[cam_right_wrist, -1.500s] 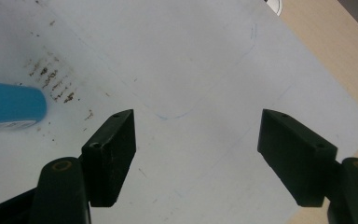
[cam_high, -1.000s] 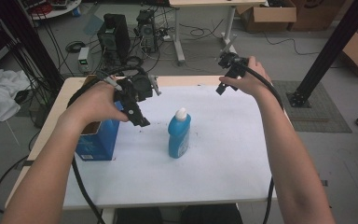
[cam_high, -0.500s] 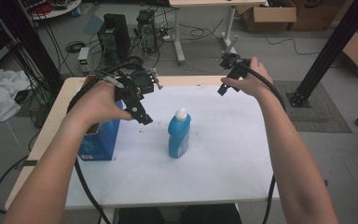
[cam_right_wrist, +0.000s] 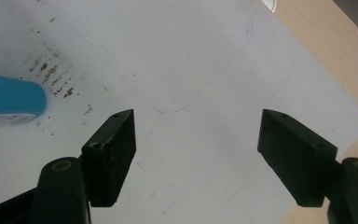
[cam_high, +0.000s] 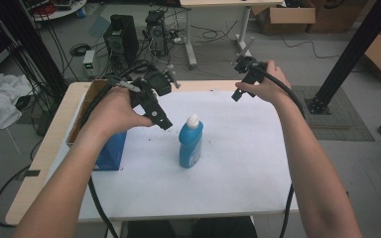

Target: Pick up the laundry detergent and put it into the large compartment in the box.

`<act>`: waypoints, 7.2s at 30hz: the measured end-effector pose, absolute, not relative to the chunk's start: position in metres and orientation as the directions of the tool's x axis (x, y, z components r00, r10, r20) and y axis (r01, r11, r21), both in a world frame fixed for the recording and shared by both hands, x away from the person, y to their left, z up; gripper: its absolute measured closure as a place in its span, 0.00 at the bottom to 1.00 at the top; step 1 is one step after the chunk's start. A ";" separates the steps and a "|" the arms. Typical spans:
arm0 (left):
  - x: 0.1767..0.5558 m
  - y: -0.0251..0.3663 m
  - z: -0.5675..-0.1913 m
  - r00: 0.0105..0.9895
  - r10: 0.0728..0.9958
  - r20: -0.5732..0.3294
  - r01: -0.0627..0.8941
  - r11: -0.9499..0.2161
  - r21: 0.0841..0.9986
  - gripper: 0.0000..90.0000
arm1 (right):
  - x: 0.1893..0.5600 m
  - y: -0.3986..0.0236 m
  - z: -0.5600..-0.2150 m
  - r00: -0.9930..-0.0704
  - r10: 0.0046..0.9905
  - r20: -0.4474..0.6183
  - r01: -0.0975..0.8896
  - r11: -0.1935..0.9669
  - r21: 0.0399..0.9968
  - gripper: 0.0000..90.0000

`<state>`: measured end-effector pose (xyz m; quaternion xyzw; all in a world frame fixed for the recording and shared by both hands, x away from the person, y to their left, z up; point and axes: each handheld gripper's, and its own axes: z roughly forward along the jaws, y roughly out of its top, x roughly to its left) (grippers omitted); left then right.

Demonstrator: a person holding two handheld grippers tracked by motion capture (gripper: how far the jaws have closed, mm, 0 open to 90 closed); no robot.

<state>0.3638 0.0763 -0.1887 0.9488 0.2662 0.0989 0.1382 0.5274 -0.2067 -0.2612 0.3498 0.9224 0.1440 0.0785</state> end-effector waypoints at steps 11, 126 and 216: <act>0.364 0.064 -0.191 0.801 0.592 0.086 0.542 -0.779 0.316 0.18 | 0.526 -0.206 -0.261 -0.747 0.664 -0.045 0.618 0.717 0.323 0.31; 0.402 -0.024 -0.286 0.619 0.782 0.074 0.769 -0.622 0.147 0.39 | 0.523 -0.213 -0.281 -0.748 0.663 -0.036 0.624 0.720 0.303 0.31; 0.410 0.245 -0.154 0.031 0.997 0.075 0.975 -0.047 0.216 0.42 | 0.522 -0.225 -0.274 -0.733 0.678 -0.055 0.637 0.713 0.294 0.31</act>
